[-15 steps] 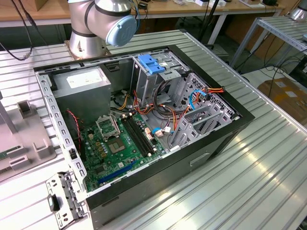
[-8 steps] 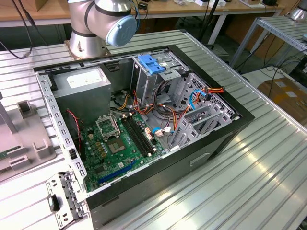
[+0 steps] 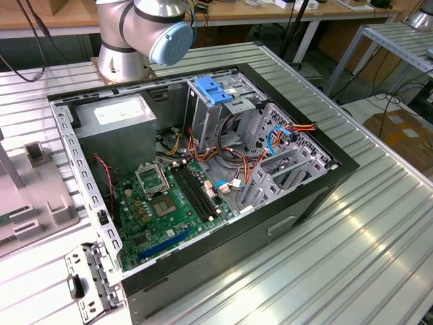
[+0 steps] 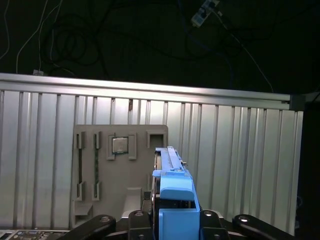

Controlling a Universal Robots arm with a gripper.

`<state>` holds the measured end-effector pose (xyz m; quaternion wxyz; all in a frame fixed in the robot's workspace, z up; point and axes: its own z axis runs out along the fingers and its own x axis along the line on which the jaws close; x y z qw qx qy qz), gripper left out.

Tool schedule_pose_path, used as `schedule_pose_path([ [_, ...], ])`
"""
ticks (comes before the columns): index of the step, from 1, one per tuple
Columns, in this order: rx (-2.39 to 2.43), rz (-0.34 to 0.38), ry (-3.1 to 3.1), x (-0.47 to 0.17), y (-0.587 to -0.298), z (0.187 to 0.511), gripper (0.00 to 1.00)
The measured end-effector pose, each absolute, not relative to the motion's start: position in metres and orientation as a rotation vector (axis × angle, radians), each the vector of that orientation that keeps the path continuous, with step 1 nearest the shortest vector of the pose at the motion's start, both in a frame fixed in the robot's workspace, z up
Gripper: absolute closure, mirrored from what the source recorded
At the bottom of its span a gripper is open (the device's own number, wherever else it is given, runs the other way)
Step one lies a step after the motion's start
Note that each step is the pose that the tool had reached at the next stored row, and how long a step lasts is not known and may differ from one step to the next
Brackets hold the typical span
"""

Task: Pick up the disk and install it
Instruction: 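Pick up the disk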

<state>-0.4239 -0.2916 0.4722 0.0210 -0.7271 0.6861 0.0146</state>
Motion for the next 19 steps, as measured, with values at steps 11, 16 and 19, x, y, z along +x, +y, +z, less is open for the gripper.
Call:
schedule_pose_path([
  [11,-2.254,0.045,2.127,-0.4239,-0.297,0.4721,0.64],
  [16,-2.254,0.046,2.127,-0.424,-0.3005,0.4721,0.64],
  [19,-2.254,0.046,2.127,-0.4237,-0.3016,0.4721,0.64],
])
